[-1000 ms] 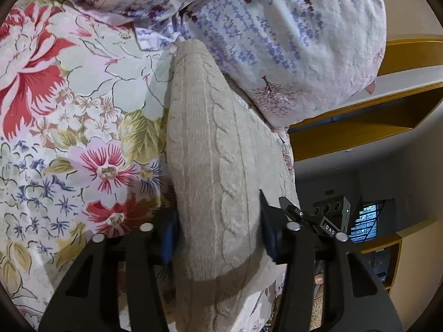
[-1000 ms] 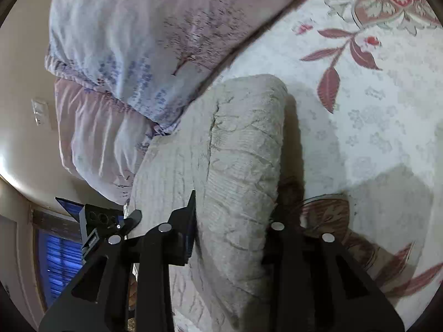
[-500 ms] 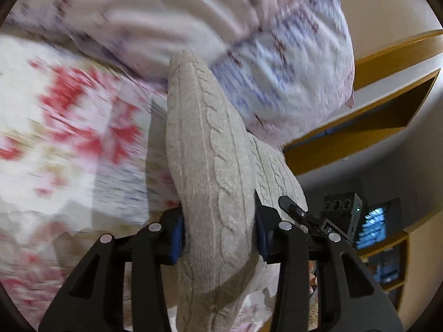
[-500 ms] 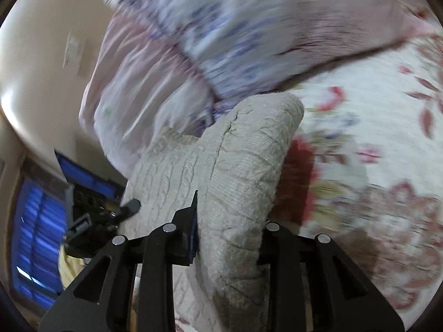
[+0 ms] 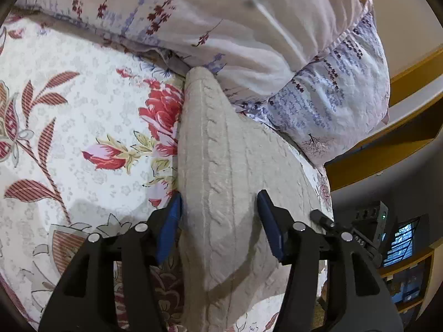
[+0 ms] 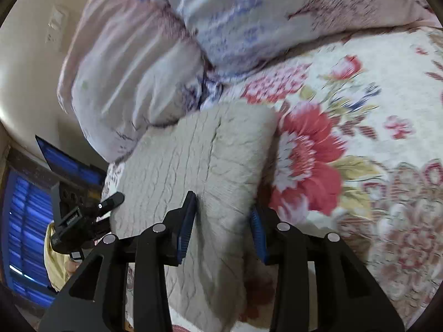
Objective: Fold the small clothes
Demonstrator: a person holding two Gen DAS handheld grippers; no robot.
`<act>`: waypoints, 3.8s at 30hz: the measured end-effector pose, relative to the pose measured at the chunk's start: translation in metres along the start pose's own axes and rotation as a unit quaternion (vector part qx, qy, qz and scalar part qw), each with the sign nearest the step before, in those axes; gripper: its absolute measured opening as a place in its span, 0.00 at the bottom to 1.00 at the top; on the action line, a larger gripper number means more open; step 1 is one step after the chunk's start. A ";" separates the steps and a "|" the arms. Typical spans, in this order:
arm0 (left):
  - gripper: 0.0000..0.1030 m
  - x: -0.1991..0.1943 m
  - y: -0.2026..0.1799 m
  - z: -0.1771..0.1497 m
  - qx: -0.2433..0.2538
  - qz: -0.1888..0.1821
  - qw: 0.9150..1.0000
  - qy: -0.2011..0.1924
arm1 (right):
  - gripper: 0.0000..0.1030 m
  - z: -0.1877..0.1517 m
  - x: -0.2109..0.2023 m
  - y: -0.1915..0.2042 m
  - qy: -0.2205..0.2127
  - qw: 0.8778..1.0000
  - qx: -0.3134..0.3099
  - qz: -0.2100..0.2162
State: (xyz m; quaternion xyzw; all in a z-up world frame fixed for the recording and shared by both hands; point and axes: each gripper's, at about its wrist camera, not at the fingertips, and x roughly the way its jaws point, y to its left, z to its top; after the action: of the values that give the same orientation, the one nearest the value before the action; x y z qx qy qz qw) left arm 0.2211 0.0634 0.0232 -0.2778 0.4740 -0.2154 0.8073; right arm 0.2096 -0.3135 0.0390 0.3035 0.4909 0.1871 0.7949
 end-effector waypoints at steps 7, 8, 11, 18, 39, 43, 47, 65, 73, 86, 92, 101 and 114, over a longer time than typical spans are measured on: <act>0.64 0.008 -0.011 -0.002 0.025 0.031 0.999 -0.002 | 0.10 -0.001 -0.004 0.003 -0.036 0.999 -0.018 -0.036; 0.66 0.010 -0.013 -0.002 0.027 0.036 0.999 -0.002 | 0.10 0.000 0.000 0.005 -0.039 0.998 -0.020 -0.050; 0.71 0.015 -0.017 -0.004 0.041 0.062 0.997 -0.004 | 0.10 -0.001 0.014 -0.002 -0.029 0.995 -0.002 -0.099; 0.71 -0.003 -0.043 -0.014 0.117 0.114 0.985 -0.054 | 0.23 -0.009 -0.006 0.016 -0.062 0.988 -0.045 -0.133; 0.82 0.003 -0.053 -0.047 0.192 0.183 0.962 -0.057 | 0.55 -0.068 0.004 0.065 -0.070 0.966 -0.164 -0.188; 0.89 -0.016 -0.057 -0.062 0.209 0.174 0.959 -0.076 | 0.78 -0.080 -0.016 0.071 -0.108 0.958 -0.170 -0.204; 0.96 -0.030 -0.055 -0.079 0.218 0.179 0.956 -0.086 | 0.82 -0.091 -0.026 0.072 -0.119 0.954 -0.170 -0.215; 0.98 -0.014 -0.051 -0.121 0.203 0.246 0.948 -0.022 | 0.92 -0.135 0.006 0.076 -0.065 0.949 -0.162 -0.261; 0.98 -0.002 -0.053 -0.123 0.211 0.265 0.941 -0.006 | 0.92 -0.136 0.013 0.074 -0.049 0.950 -0.149 -0.270; 0.98 0.006 -0.056 -0.125 0.219 0.297 0.930 -0.002 | 0.93 -0.136 0.018 0.075 -0.041 0.944 -0.148 -0.291; 0.98 0.007 -0.057 -0.125 0.214 0.300 0.930 -0.003 | 0.96 -0.136 0.021 0.075 -0.041 0.941 -0.144 -0.303; 0.98 0.007 -0.056 -0.124 0.213 0.299 0.930 -0.003 | 0.99 -0.136 0.021 0.072 -0.041 0.941 -0.138 -0.308; 0.98 0.008 -0.056 -0.124 0.214 0.299 0.930 -0.002 | 0.99 -0.136 0.021 0.072 -0.044 0.940 -0.139 -0.307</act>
State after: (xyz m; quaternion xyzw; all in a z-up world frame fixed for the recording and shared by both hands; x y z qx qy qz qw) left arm 0.1100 -0.0139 0.0058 0.0556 0.4763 -0.0597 0.8755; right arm 0.0972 -0.2068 0.0272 0.0322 0.4942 -0.0134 0.8687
